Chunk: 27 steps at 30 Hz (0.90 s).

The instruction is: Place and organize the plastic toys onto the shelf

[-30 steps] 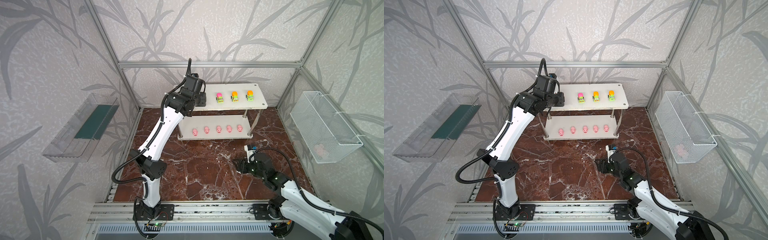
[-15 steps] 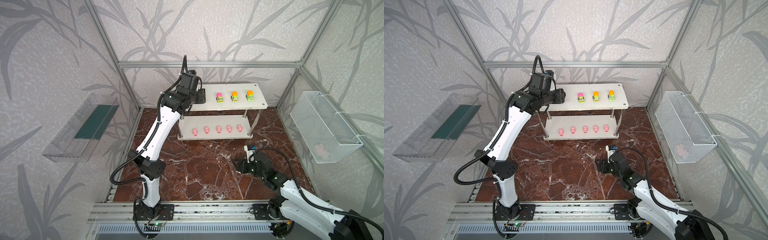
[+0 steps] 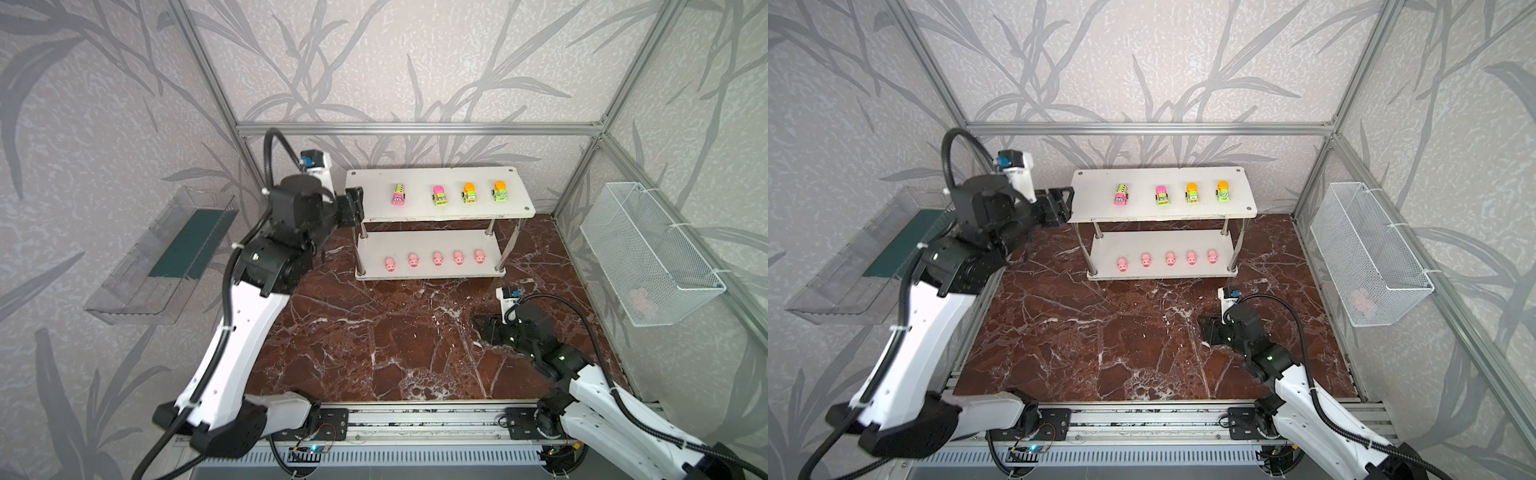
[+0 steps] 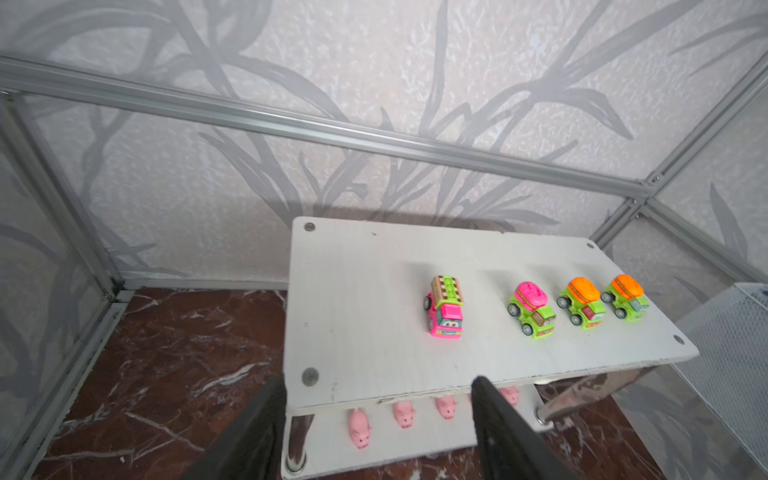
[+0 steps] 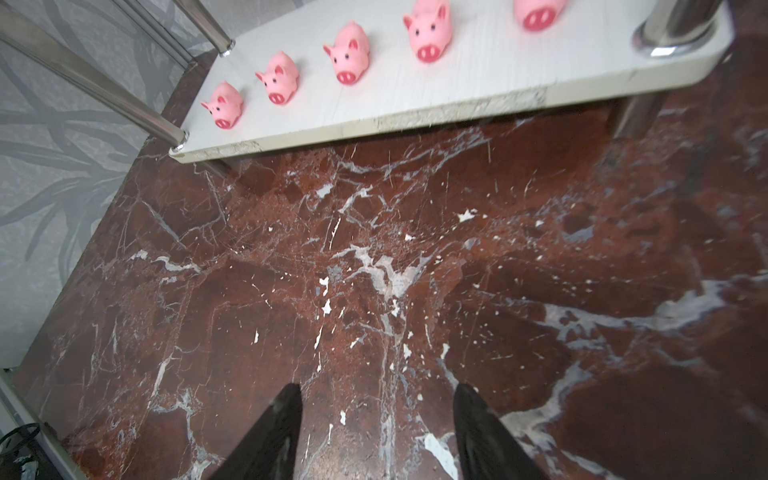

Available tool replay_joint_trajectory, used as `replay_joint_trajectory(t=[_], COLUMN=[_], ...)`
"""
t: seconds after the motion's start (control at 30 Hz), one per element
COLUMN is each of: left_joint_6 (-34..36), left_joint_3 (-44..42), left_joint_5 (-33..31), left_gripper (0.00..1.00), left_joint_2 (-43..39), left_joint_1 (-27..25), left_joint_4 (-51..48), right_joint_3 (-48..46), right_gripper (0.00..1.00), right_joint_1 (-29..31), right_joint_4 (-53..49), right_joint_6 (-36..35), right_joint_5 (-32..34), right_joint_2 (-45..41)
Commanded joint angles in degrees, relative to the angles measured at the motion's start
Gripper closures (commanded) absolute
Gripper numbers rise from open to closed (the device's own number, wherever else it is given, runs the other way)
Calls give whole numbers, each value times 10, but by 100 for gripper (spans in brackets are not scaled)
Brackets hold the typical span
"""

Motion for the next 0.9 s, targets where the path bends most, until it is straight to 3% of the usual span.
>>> replay_joint_trajectory(t=[0.0, 0.1, 0.23, 0.4, 0.53, 0.67, 0.73, 0.87], left_joint_6=[21, 26, 3, 48, 110, 108, 112, 116], left_joint_3=[-159, -298, -464, -670, -732, -769, -774, -786], left_joint_5=[-77, -152, -204, -252, -246, -257, -237, -197], left_gripper=[28, 28, 27, 26, 25, 25, 25, 25], left_joint_2=[-89, -161, -227, -245, -208, -171, -151, -62], left_joint_1=[18, 28, 33, 45, 71, 96, 105, 142], left_joint_4=[93, 130, 219, 470, 559, 618, 626, 732], right_joint_3=[56, 86, 104, 118, 134, 123, 119, 98], right_gripper=[42, 42, 42, 42, 42, 42, 42, 42], right_joint_1=[-26, -46, -63, -73, -73, -74, -74, -74], right_joint_4=[-67, -81, -82, -70, -86, -85, -86, -70], right_joint_6=[-38, -55, -60, -54, -66, -75, -75, -75], right_joint_5=[16, 23, 37, 18, 24, 39, 47, 66], right_joint_2=[-27, -26, -6, 15, 15, 6, 11, 15])
